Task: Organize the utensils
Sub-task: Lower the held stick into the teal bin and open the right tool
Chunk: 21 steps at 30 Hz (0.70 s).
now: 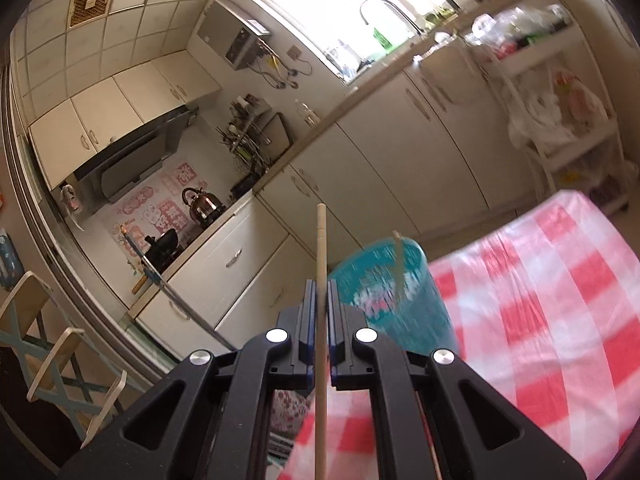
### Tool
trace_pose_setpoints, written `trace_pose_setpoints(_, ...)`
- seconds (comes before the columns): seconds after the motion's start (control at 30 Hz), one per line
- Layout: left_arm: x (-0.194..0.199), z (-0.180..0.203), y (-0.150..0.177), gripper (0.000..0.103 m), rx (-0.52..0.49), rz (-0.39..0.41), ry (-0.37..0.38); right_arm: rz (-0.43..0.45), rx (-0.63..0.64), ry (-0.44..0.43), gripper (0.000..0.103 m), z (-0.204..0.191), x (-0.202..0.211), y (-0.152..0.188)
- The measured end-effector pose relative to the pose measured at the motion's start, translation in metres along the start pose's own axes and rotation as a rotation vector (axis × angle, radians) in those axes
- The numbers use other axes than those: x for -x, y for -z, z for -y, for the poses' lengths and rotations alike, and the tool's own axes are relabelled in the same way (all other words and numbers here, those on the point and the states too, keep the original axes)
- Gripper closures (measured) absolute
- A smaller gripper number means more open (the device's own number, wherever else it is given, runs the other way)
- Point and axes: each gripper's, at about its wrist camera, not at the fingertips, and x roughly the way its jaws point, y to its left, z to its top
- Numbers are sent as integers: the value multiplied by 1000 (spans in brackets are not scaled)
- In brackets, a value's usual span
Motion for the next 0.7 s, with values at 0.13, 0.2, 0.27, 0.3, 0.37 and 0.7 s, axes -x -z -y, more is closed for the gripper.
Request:
trace_pose_setpoints(0.13, 6, -11, -1, 23, 19, 5, 4, 40, 32, 44, 97, -12, -30, -27)
trace_pose_setpoints(0.2, 7, -15, 0, 23, 30, 1, 3, 68, 40, 78, 97, -13, -43, -38)
trace_pose_setpoints(0.27, 6, -20, 1, 23, 40, -5, 4, 95, 46, 112, 97, -15, -56, -47)
trace_pose_setpoints(0.3, 6, -24, 2, 23, 45, -8, 3, 118, 51, 143, 97, -15, -66, -52)
trace_pose_setpoints(0.37, 5, -30, 4, 23, 58, -12, 2, 137, 49, 191, 97, -13, -81, -57)
trace_pose_setpoints(0.7, 1, -47, 8, 22, 92, -20, -14, 41, 136, 346, 96, -4, -125, -38)
